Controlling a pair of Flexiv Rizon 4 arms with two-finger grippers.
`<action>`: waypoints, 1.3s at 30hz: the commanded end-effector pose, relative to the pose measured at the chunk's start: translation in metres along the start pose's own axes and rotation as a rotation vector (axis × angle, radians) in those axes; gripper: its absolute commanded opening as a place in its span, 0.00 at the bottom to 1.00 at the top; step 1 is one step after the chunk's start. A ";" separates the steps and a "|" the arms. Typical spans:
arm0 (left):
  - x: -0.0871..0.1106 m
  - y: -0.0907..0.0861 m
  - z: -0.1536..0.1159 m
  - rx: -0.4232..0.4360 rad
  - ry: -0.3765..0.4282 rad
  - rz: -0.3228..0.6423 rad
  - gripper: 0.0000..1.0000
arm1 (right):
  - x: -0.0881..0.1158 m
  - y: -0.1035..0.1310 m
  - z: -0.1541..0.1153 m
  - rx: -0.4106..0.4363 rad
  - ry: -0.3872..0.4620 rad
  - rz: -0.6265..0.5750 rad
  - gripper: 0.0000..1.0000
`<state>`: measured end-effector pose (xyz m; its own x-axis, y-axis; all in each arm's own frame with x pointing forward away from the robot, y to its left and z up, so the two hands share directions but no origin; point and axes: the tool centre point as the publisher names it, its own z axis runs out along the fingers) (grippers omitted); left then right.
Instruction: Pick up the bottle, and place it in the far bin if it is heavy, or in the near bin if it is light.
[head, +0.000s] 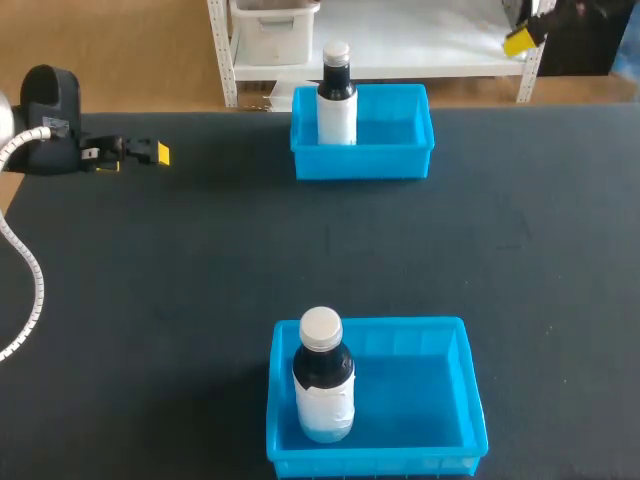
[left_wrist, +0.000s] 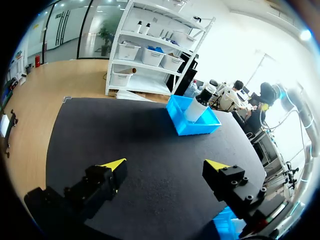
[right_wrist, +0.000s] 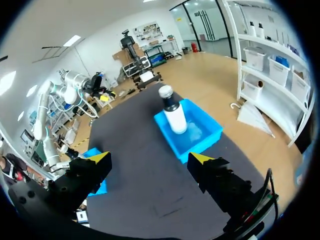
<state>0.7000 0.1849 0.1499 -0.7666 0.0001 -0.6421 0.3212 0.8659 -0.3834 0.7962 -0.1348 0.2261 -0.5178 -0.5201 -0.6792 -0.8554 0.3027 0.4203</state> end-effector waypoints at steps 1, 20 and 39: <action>0.000 0.000 0.000 0.000 0.000 0.000 1.00 | 0.028 0.078 0.005 0.620 -0.088 0.020 1.00; 0.000 0.000 0.000 0.000 0.000 0.000 1.00 | 0.067 0.101 0.040 0.867 -0.010 0.119 1.00; 0.000 0.000 0.000 0.000 0.000 0.000 1.00 | 0.077 0.089 0.047 0.745 0.072 0.138 1.00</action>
<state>0.7000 0.1849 0.1499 -0.7666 0.0001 -0.6421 0.3212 0.8659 -0.3834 0.6846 -0.1106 0.1831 -0.6413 -0.4828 -0.5963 -0.7094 0.6692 0.2212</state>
